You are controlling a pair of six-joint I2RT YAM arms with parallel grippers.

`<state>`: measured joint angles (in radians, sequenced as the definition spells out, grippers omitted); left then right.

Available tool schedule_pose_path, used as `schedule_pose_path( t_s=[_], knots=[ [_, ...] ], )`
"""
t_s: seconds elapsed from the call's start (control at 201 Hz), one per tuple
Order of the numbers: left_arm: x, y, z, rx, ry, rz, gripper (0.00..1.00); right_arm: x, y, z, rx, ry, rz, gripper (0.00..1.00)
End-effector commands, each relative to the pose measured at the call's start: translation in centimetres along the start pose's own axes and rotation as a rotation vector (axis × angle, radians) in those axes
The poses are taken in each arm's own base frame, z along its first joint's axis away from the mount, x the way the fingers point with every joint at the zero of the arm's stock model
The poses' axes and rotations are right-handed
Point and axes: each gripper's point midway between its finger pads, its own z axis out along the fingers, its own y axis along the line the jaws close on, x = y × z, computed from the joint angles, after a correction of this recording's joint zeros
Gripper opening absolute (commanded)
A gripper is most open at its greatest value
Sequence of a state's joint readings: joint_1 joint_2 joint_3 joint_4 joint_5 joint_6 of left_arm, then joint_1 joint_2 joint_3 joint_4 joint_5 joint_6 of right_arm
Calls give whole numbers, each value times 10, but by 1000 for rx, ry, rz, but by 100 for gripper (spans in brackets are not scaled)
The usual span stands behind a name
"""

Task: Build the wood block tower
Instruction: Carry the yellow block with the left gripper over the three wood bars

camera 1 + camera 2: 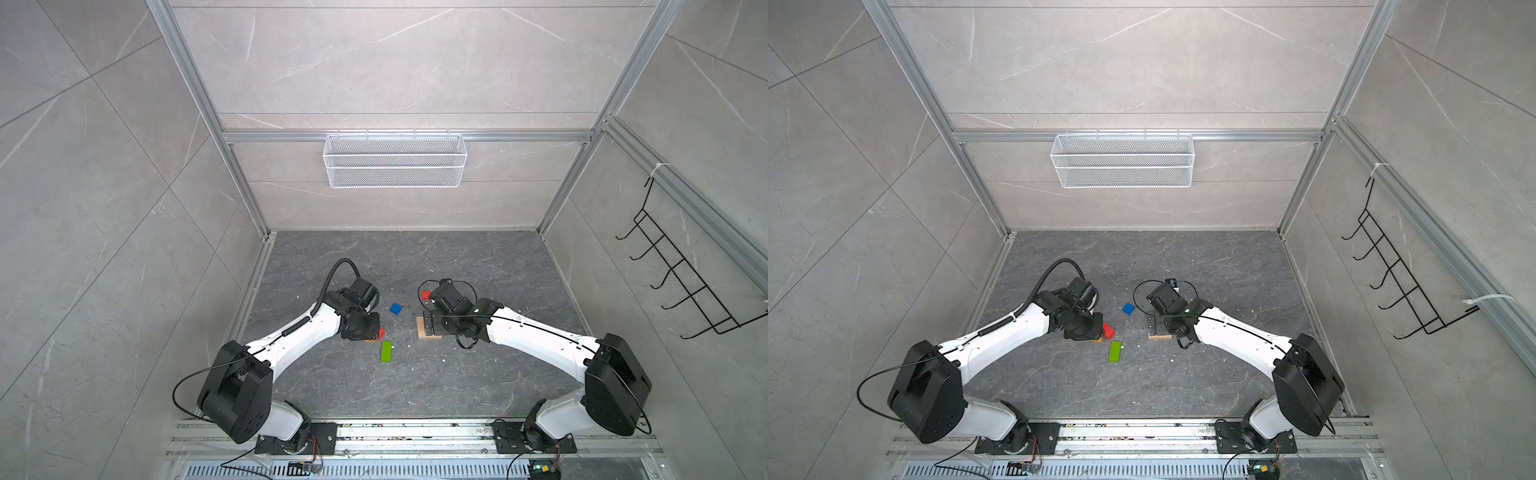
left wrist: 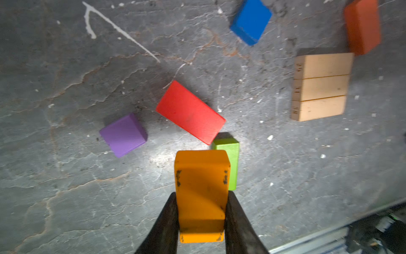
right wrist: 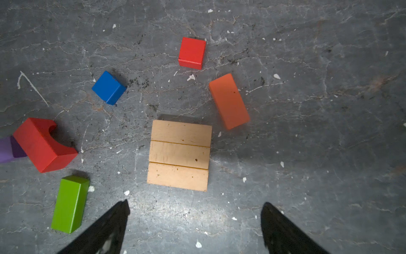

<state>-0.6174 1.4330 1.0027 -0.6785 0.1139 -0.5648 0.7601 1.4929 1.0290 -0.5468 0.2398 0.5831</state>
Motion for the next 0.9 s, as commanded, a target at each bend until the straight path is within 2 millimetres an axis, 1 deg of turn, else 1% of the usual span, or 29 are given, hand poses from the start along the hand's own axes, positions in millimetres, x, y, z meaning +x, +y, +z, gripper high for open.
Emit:
schedule_pose_path(
  t_s=[0.0,0.189,0.339,0.438,0.523,0.687,0.847,0.896],
  knots=[
    [-13,-37,-16,175,-41,-26,11,-4,-2,-7,-30,-28,28,95],
    [-24,-66,-16,296,-60,-38,11,2,-8,-11,-74,-38,73,95],
    [-31,-93,-7,377,-65,-30,11,11,-10,-10,-123,-29,85,96],
    [-35,-110,2,401,-55,-20,11,16,-15,-11,-140,-38,100,97],
    [-38,-125,10,418,-48,-12,11,21,-26,-11,-119,-41,130,97],
    [-43,-151,29,446,-26,-17,11,24,-41,-17,-109,-66,174,97],
    [-47,-170,46,461,-7,-23,11,25,-54,-23,-87,-79,199,97],
    [-48,-171,51,445,-7,-23,11,26,-57,-23,-80,-75,205,97]
  ],
)
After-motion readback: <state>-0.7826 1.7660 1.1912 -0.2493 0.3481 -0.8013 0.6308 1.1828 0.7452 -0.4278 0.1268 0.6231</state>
